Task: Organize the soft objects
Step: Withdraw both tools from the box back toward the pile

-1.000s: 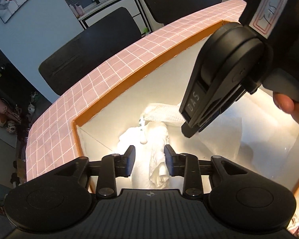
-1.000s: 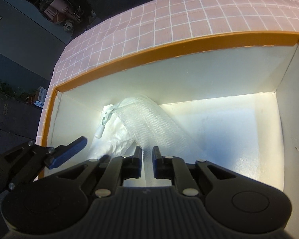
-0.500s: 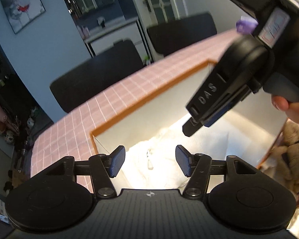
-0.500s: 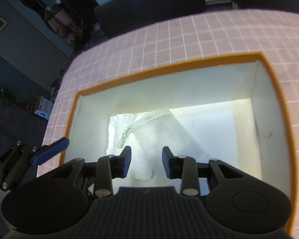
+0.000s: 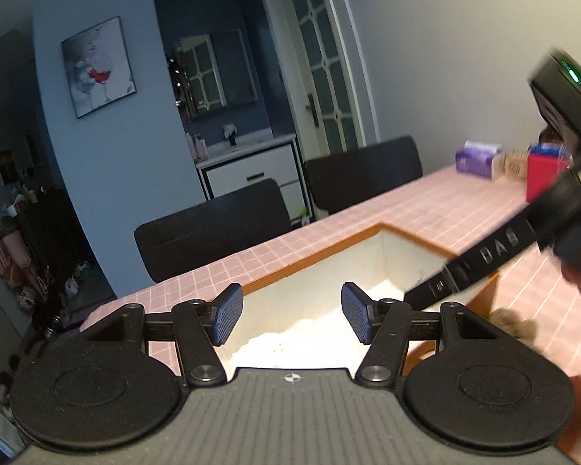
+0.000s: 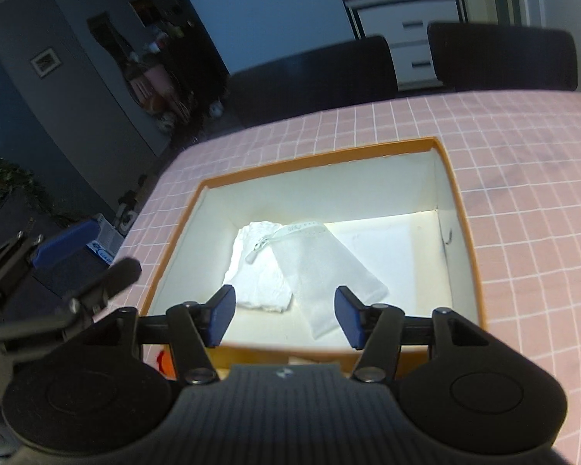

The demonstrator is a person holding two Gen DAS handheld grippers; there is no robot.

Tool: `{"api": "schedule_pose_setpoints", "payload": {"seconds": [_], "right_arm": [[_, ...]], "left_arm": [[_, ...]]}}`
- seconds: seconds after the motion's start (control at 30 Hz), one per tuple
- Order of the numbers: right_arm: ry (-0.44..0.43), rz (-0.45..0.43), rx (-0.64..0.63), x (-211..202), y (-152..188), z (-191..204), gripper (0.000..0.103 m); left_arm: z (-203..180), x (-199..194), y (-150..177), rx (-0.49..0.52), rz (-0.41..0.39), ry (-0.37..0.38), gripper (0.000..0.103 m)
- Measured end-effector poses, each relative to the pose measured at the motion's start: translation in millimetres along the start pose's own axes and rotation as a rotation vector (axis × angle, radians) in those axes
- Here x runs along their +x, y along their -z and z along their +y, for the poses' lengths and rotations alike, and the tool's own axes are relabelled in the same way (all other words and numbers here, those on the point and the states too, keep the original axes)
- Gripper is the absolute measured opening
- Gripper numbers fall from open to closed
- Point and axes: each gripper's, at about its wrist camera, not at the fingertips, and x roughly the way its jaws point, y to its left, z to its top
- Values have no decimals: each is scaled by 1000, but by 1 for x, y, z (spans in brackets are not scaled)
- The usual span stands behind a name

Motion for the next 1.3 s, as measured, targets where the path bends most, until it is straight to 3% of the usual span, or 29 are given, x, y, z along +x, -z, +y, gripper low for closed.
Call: {"api": "schedule_pose_setpoints", "payload": {"seconds": [0.33,0.5,0.73,0.93,1.07,1.17,1.3], "right_arm": [[21,-175,-81,-58,78,2,58],[47,-236,-91,-71,115,-1,58],[138,-266,-181,-69,167,3,58],[169,-278,-162,-61,201,-2,63],[230,-268,-200,-51,221,0,65],[224,-253,-211,-47,230,-2,74],[236,-232,-227,-46,234,-7,75]], "left_arm": [[-16,-53,25,-126,-98,15,69],[-30,-72,52,-162,-102,14,69],[-37,-84,93,-284,-44,50,69],[-43,-94,126,-343,9,93,66],[-57,-88,137,-359,67,130,66],[-64,-85,139,-366,103,173,67],[-68,-78,141,-407,143,208,74]]}}
